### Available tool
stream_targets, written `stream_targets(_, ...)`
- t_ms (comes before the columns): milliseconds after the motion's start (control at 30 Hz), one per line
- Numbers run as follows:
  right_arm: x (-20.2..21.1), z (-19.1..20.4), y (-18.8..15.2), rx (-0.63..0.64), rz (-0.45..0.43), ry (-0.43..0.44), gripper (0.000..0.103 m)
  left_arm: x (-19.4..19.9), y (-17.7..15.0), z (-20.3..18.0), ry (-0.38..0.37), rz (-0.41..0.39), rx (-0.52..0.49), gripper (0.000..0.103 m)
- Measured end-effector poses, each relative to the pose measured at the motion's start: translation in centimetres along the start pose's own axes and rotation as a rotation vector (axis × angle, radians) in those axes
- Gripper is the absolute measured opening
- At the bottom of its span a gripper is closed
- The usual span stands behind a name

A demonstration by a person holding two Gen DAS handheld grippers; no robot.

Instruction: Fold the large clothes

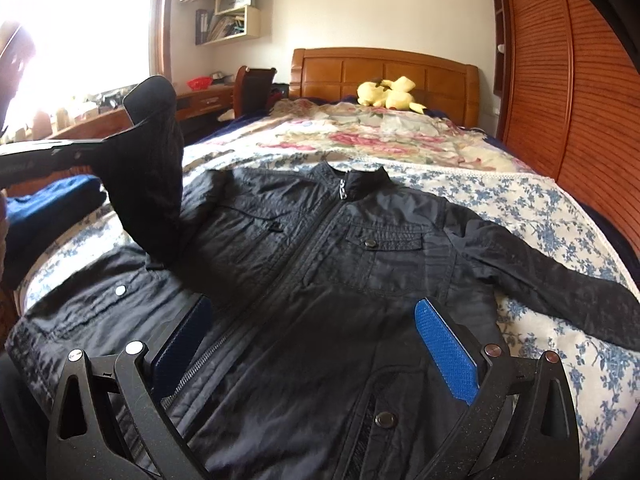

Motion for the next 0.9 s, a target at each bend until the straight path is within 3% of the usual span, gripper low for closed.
stream_targets(233,-0.4,1.0,-0.8,0.037,0.031,-0.002,0.103,1.0,-4.3,-0.4,-0.034,0.042,0.02,0.014)
stream_targets(433,-0.9,2.5,-0.7,0.034,0.057,0.037,0.103,3.3,-6.0,-0.8,-0.015,0.013,0.01,0.026)
stream_targets(900,-5.4,7.4,-1.6,0.053,0.126,0.114,0.101,7.0,-10.1,1.5,0.015,0.003,0.076,0.037)
Point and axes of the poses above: each gripper's, at about its wrist camera, not at the fingertips, and x roughly against the way its jaws point, z to its left, y to its top, the point moved 4 cm from there along -x, roughly the way its jaws point, and after that the axes turned 11 degrees about -x, right-handed, at the moved point
